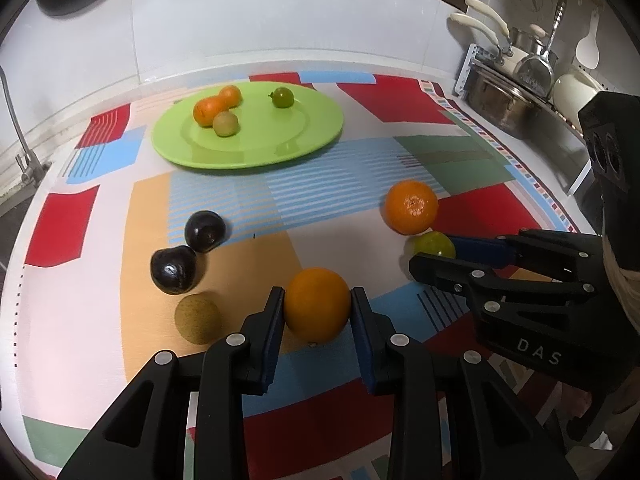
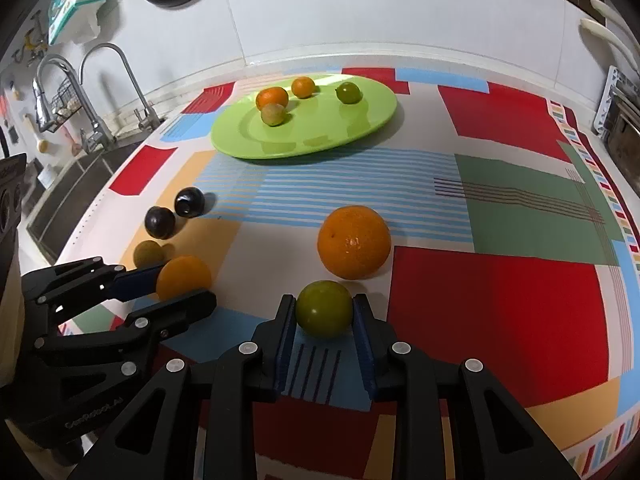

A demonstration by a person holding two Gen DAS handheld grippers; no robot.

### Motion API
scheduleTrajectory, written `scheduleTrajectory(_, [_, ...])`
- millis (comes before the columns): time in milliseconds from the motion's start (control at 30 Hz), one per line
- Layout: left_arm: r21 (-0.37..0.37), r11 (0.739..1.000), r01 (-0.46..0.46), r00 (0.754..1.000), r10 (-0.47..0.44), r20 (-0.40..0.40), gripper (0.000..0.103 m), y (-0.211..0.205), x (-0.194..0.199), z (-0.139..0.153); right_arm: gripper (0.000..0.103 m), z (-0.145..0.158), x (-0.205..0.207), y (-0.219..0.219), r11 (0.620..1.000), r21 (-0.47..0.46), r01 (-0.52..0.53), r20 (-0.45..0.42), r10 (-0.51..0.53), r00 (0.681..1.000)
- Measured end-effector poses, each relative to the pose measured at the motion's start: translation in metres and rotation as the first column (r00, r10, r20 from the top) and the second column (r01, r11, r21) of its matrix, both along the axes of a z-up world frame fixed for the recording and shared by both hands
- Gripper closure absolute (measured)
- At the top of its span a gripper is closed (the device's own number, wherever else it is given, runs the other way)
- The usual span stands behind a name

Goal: Organize fruits
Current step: 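Grasp another large orange with the left gripper while the right gripper grasps a green lime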

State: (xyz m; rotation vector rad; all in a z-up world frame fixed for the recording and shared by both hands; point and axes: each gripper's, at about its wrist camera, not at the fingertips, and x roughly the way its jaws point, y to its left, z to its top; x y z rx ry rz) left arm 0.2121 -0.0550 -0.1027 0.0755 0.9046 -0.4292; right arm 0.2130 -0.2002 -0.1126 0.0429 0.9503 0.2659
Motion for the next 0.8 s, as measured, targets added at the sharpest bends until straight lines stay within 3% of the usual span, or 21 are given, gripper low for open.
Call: scheduleTrajectory(800, [-0.020, 1.000, -0.013, 0.988, 0.016, 0.152, 0.071, 0.016, -0.005, 0.061, 0.074, 0.064, -0.008, 0.011, 0.999, 0.030, -0.021, 0.147, 0.016, 0.989])
